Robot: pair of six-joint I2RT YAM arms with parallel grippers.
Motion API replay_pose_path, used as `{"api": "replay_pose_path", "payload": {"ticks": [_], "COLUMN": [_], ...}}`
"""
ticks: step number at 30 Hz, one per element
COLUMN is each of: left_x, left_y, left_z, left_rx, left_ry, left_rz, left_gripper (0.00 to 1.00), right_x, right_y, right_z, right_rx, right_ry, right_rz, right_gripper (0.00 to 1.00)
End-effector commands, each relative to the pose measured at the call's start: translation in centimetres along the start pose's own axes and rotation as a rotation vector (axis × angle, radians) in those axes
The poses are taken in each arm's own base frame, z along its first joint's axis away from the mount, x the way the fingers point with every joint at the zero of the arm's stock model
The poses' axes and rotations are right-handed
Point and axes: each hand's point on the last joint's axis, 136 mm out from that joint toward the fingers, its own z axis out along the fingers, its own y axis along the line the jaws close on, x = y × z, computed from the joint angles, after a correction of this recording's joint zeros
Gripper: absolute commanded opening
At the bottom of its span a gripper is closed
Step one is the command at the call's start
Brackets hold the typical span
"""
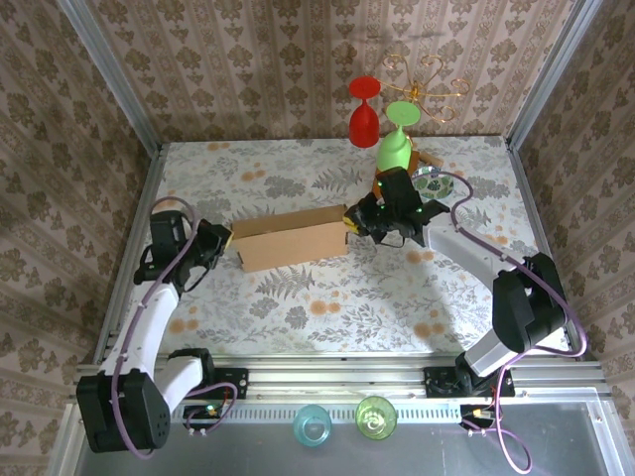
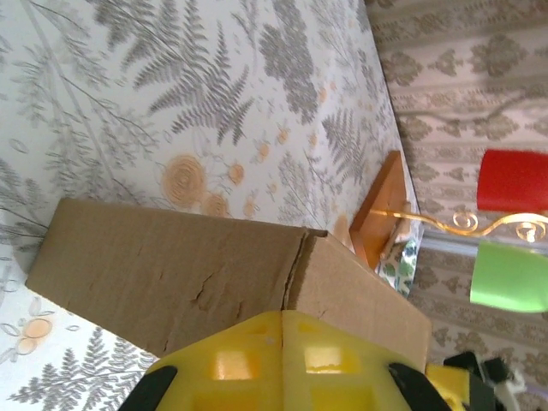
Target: Fold the paper box
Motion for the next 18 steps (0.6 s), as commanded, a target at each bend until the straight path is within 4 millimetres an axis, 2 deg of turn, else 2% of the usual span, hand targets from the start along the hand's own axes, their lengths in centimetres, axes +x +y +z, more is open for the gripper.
{"api": "replay_pose_path", "payload": {"ticks": [1, 4, 6, 11, 13, 15, 18], "left_x": [1.9, 3.8, 5.2, 9.2, 10.5, 11.1, 10.8], "left_y": [-2.1, -2.3, -1.8, 0.3, 1.7, 2.9, 3.4], "left_z": [-0.1, -0.5, -0.7, -0.6, -0.5, -0.5, -0.9], "left_rx": [0.086, 0.112, 0.131, 0.202, 0.197, 0.187, 0.174], "left_ry": [0.022, 0.034, 0.048, 0.116, 0.141, 0.146, 0.109], "left_rz": [0.107, 0.197, 0.233, 0.26, 0.245, 0.218, 0.201], "left_gripper": [0.08, 0.09, 0.1, 0.17, 0.19, 0.2, 0.23], "right_x": [1.4, 1.9, 2.2, 2.9, 3.0, 2.9, 2.6], "right_y": [-2.5, -3.8, -5.6, -9.3, -10.3, -11.1, -11.3], "right_z": [-0.1, -1.4, -2.3, -4.8, -5.5, -6.2, -7.0], "right_rx": [0.061, 0.055, 0.077, 0.103, 0.112, 0.123, 0.14], "right_ry": [0.081, 0.071, 0.064, -0.002, -0.033, -0.064, -0.097], "right_rz": [-0.227, -0.398, -0.466, -0.543, -0.541, -0.531, -0.521], "right_gripper": [0.16, 0.18, 0.21, 0.24, 0.27, 0.33, 0.43]}}
